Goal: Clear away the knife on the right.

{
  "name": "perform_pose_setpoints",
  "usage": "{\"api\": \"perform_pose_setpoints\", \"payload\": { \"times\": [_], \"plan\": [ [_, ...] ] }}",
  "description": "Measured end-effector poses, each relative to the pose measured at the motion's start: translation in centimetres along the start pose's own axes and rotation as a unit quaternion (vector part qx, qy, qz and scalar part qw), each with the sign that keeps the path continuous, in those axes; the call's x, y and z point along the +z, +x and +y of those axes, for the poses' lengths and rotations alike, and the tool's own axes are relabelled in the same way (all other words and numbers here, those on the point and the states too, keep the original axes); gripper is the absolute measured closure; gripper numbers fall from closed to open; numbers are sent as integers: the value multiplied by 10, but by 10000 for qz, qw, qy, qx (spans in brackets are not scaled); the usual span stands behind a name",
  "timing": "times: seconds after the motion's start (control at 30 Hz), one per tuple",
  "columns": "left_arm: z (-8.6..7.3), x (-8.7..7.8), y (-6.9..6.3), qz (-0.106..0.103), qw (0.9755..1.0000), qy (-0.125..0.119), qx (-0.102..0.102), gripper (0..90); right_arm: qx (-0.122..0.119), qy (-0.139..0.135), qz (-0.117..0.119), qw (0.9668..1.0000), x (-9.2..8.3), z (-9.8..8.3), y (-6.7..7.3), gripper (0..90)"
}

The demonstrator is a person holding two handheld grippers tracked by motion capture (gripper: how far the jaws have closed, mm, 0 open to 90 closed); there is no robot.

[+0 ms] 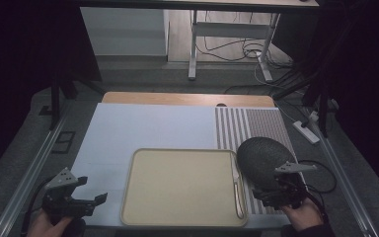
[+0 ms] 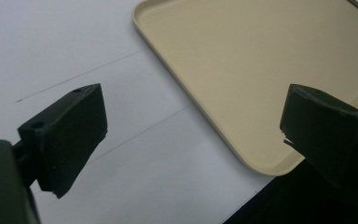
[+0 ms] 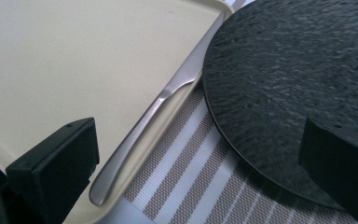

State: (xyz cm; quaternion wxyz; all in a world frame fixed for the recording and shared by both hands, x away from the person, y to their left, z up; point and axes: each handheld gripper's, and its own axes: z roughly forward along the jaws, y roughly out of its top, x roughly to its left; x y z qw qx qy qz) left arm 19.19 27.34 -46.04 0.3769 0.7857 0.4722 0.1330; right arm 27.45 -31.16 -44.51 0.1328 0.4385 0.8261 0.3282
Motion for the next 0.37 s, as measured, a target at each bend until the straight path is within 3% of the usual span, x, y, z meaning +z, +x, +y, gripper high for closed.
{"api": "perform_pose_setpoints", "payload": {
  "times": [0.37],
  "plan": [
    [1,0,0,0,10000,-2,-27,69,121,-148,-247,9995,-23,-15,-2,0]
  ]
}}
